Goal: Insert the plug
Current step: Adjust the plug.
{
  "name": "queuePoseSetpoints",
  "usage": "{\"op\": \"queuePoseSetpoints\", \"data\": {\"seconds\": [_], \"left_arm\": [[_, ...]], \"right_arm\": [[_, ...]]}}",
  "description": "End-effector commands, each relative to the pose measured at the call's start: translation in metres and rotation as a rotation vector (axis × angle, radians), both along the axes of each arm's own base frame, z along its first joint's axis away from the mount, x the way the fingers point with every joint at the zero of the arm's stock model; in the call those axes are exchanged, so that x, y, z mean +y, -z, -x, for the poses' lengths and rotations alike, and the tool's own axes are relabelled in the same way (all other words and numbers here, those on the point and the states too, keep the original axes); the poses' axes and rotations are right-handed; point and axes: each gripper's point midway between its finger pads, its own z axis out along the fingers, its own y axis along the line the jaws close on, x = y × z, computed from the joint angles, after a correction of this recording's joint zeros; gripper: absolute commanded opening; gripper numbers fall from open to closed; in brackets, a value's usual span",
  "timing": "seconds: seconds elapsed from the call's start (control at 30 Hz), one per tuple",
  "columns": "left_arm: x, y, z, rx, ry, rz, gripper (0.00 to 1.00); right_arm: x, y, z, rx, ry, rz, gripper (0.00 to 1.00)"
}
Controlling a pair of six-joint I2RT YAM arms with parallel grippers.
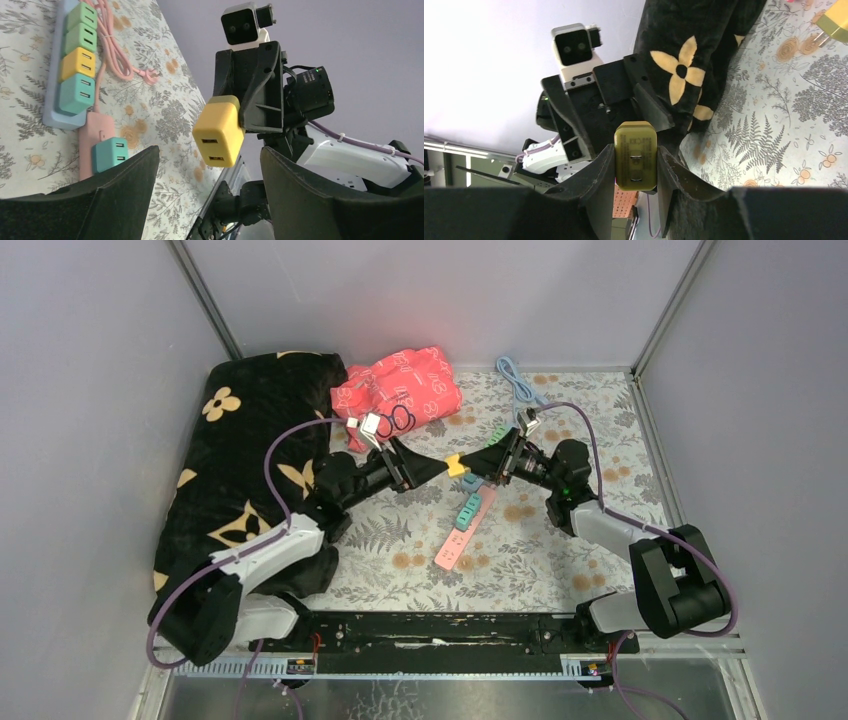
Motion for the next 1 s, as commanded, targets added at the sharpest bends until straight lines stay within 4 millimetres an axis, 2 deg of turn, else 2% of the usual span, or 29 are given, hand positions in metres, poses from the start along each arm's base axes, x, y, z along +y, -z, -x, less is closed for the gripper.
{"op": "queuePoseSetpoints", "data": {"seconds": [0.0,0.23,0.97], "left_arm": [[-0.01,-0.031,0.006,-0.052,0.099,0.142,0.78],[-0.014,-0.027,0.003,-0.041,0.109,0.161,0.65],[-0.017,-0.033,0.014,-0.026,0.162,0.256,0.46]], "right_arm": [[-0.002,-0.03,0.002,-0.101,0.007,-0.083,0.01],[-0.001,-0.032,0.003,-0.095,-0.016,-0.149,0.01],[0.005,-0.029,0.006,-0.105,-0.031,-0.148,0.01]]}}
